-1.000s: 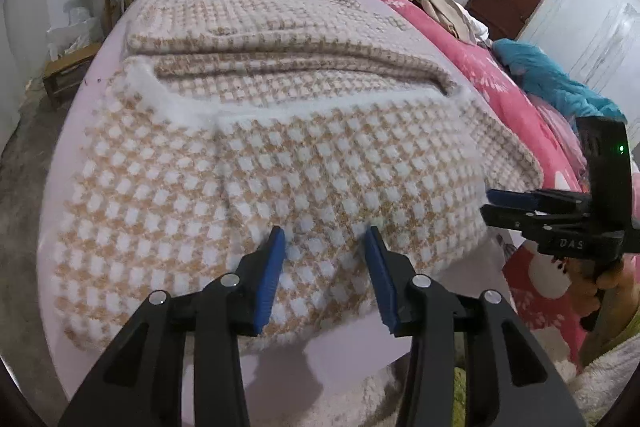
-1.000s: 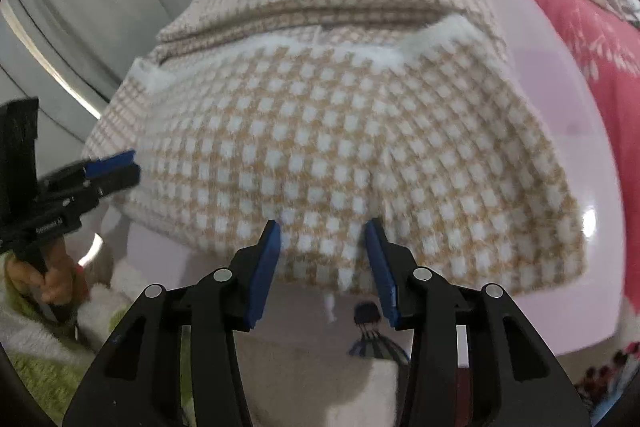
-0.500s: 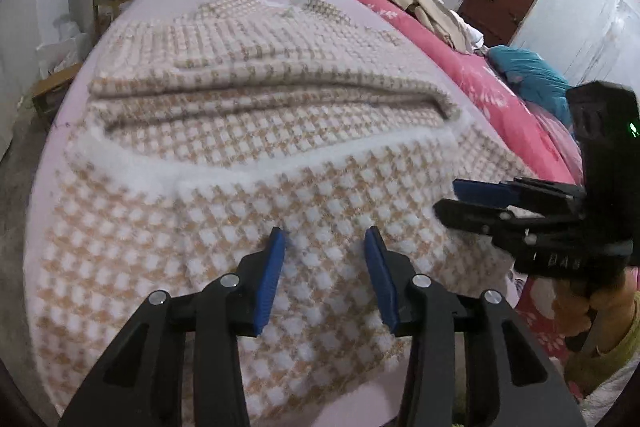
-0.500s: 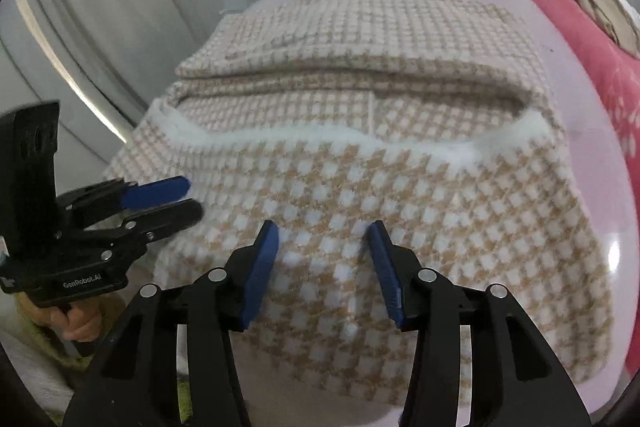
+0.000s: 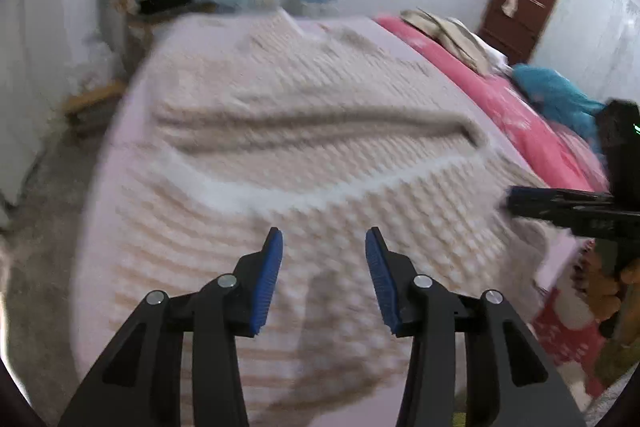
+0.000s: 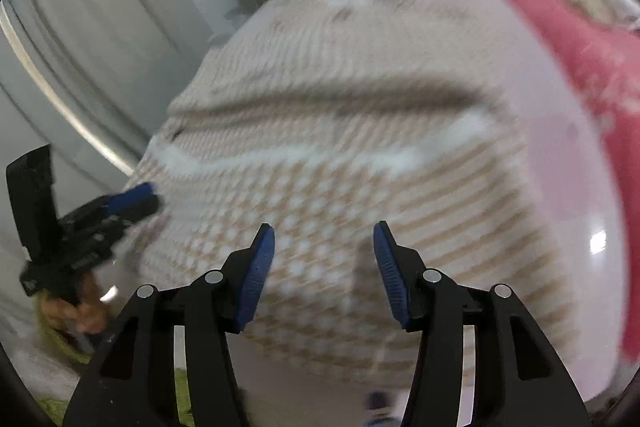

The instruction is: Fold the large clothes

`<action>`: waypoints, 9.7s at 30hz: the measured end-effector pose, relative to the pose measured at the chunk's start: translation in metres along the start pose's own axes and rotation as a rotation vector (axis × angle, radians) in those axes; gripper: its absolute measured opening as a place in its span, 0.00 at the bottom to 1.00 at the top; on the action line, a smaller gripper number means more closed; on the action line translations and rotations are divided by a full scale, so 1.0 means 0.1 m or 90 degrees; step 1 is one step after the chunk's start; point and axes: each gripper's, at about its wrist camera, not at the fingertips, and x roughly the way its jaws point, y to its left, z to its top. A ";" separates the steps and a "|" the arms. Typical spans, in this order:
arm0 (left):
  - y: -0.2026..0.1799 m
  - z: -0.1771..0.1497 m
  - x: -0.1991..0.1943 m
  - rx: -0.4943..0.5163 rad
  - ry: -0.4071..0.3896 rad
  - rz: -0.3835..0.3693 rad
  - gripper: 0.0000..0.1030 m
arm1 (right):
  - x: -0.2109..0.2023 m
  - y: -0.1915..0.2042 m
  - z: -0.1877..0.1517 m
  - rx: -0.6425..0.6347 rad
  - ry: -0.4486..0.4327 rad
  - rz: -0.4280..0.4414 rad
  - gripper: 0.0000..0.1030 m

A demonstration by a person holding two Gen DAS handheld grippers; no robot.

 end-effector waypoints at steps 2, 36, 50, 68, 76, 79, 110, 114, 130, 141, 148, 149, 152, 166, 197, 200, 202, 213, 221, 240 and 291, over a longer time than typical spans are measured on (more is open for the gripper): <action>0.12 0.08 -0.02 -0.007 -0.018 0.049 0.42 | -0.12 -0.19 0.08 0.017 -0.030 -0.038 0.48; 0.64 0.74 0.42 -0.018 -0.078 0.182 0.09 | 0.21 -0.79 0.80 0.047 -0.117 -0.118 0.05; 0.66 0.67 0.14 -0.038 -0.136 0.189 0.33 | 0.09 -0.89 0.63 0.077 -0.144 -0.098 0.45; -0.64 0.01 0.51 0.112 -0.020 -0.005 0.41 | 0.67 0.14 0.12 -0.071 -0.025 0.042 0.28; -0.63 -0.05 0.06 0.126 -0.044 -0.064 0.39 | 0.07 0.45 -0.17 -0.155 -0.077 0.043 0.23; -0.65 -0.22 0.32 0.117 0.005 -0.038 0.41 | 0.41 0.53 -0.35 -0.189 -0.023 -0.017 0.23; 0.44 -0.40 0.10 -0.037 -0.011 0.105 0.41 | 0.16 -0.44 -0.57 0.035 -0.038 -0.133 0.20; 0.38 -0.26 -0.05 -0.010 -0.043 0.125 0.41 | -0.10 -0.36 -0.46 0.000 -0.071 -0.170 0.20; 0.50 0.32 0.16 -0.051 -0.053 0.081 0.41 | 0.10 -0.29 0.31 0.046 -0.094 -0.079 0.33; 0.48 0.50 0.68 -0.083 0.014 0.068 0.43 | 0.77 0.03 0.59 0.007 -0.003 -0.044 0.34; 0.75 0.46 0.58 -0.138 -0.004 0.085 0.42 | 0.71 -0.59 0.54 0.087 -0.017 -0.163 0.44; 0.73 0.45 0.57 -0.138 -0.010 0.089 0.42 | 0.70 -0.60 0.53 0.092 -0.026 -0.150 0.44; 0.65 0.46 0.50 -0.135 -0.003 0.092 0.44 | 0.62 -0.46 0.57 0.073 -0.026 -0.156 0.46; -0.17 -0.01 0.52 -0.028 0.069 0.169 0.81 | 0.36 0.11 -0.02 -0.009 0.000 -0.068 0.69; -0.19 0.02 0.60 -0.059 0.095 0.247 0.96 | 0.52 0.00 -0.04 0.000 0.020 -0.112 0.90; -0.18 0.01 0.59 -0.058 0.094 0.248 0.96 | 0.54 -0.01 -0.02 0.003 0.023 -0.115 0.91; -0.18 0.03 0.60 -0.059 0.095 0.246 0.96 | 0.55 -0.01 0.00 0.005 0.027 -0.115 0.91; -0.19 0.02 0.61 -0.061 0.094 0.242 0.96 | 0.58 -0.01 0.03 0.009 0.036 -0.121 0.92; -0.18 0.02 0.61 -0.062 0.093 0.242 0.96 | 0.53 0.07 0.20 0.021 0.033 -0.108 0.92; -0.20 0.04 0.64 -0.054 0.098 0.229 0.96 | 0.88 0.19 0.41 0.042 0.030 -0.110 0.92; -0.18 0.04 0.65 -0.055 0.103 0.195 0.96 | 0.87 0.17 0.44 0.057 0.025 -0.110 0.92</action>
